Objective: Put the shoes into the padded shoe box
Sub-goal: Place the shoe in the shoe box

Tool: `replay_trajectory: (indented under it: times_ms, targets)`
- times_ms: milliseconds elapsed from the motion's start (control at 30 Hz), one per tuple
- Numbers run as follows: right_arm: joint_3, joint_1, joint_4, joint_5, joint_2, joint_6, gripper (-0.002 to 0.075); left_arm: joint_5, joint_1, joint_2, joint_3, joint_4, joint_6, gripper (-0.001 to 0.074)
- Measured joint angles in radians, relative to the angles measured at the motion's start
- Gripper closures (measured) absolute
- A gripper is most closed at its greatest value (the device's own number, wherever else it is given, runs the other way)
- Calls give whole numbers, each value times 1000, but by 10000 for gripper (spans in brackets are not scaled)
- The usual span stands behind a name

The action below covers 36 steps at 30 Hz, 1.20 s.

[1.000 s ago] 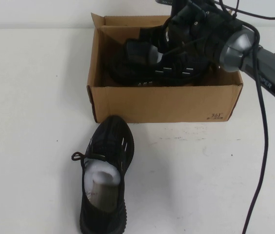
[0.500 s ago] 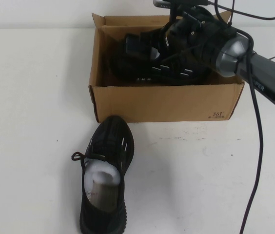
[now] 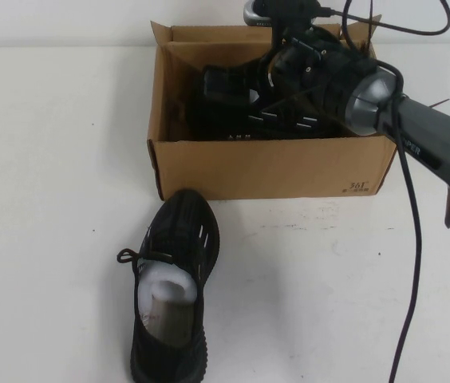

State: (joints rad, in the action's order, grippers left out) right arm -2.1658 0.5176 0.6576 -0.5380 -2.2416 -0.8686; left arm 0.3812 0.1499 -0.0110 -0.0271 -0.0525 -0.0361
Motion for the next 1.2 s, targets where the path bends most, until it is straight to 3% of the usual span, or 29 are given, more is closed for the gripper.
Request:
replay_trajectory:
  times_ms: [233, 300, 433, 533, 600, 733, 833, 933, 1067, 1100, 1200]
  targets:
    - [0, 0, -5, 21, 0, 133, 726, 0, 0, 0, 0, 0, 0, 738]
    - [0, 2, -5, 14, 0, 155, 685, 0, 0, 0, 0, 0, 0, 738]
    - [0, 6, -9, 9, 0, 168, 483, 0, 0, 0, 0, 0, 0, 738]
    - [0, 6, -11, 8, 0, 168, 256, 0, 0, 0, 0, 0, 0, 738]
    - [0, 6, -20, -4, 2, 182, 190, 0, 0, 0, 0, 0, 0, 738]
    - [0, 17, -76, -56, 24, 203, 233, 0, 0, 0, 0, 0, 0, 738]
    - [0, 37, -122, -138, 69, 203, 316, 0, 0, 0, 0, 0, 0, 738]
    - [0, 54, -153, -248, 130, 210, 438, 0, 0, 0, 0, 0, 0, 738]
    - [0, 89, -158, -389, 218, 321, 700, 0, 0, 0, 0, 0, 0, 738]
    - [0, 96, -164, -419, 241, 336, 732, 0, 0, 0, 0, 0, 0, 738]
    - [0, 117, -167, -503, 306, 393, 732, 0, 0, 0, 0, 0, 0, 738]
